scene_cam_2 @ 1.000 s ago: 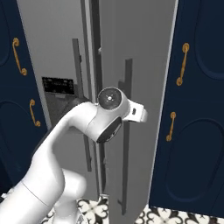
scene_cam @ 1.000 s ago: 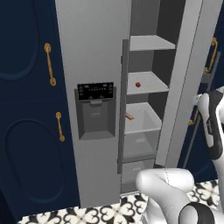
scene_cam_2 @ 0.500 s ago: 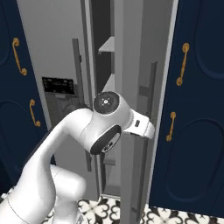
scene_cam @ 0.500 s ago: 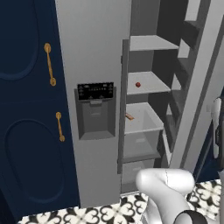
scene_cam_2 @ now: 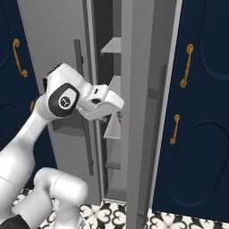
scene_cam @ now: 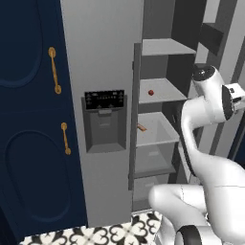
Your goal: Take the strawberry from the fridge and place it on top of the pancake, located on the dining counter.
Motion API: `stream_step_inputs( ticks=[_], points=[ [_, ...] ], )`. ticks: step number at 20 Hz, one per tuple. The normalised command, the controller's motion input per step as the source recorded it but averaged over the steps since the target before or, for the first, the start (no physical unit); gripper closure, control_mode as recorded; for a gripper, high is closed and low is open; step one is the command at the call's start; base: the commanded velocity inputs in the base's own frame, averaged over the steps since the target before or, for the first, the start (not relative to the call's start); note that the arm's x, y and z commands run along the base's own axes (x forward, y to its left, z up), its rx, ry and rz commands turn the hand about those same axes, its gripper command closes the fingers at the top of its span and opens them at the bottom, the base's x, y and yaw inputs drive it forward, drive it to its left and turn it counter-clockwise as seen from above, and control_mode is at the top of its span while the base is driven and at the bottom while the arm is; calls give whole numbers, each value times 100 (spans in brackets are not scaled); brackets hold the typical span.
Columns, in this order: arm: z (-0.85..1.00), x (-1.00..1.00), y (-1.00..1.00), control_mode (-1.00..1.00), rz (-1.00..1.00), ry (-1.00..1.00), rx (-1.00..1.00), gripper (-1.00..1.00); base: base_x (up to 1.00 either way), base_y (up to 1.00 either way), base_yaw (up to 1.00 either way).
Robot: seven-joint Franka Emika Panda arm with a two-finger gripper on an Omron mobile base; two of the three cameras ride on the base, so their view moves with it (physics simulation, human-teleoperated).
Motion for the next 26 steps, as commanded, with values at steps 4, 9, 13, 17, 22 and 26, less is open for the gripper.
stream_step_inputs(
  ticks=[4, 9, 13, 17, 22, 26],
  points=[
    [11, 74, 56, -100, -7, 30, -53, -100, 0, 0, 0],
    [29, 85, 12, -100, 17, 18, -48, -100, 0, 0, 0],
    [28, 77, -4, -100, 18, 22, -38, -100, 0, 0, 0],
    [21, 38, -18, -100, 7, 34, -26, -100, 0, 0, 0],
    [1, 4, -53, -100, -3, 22, -3, -100, 0, 0, 0],
    [0, 0, -65, -100, -8, 10, 8, -100, 0, 0, 0]
  ],
)
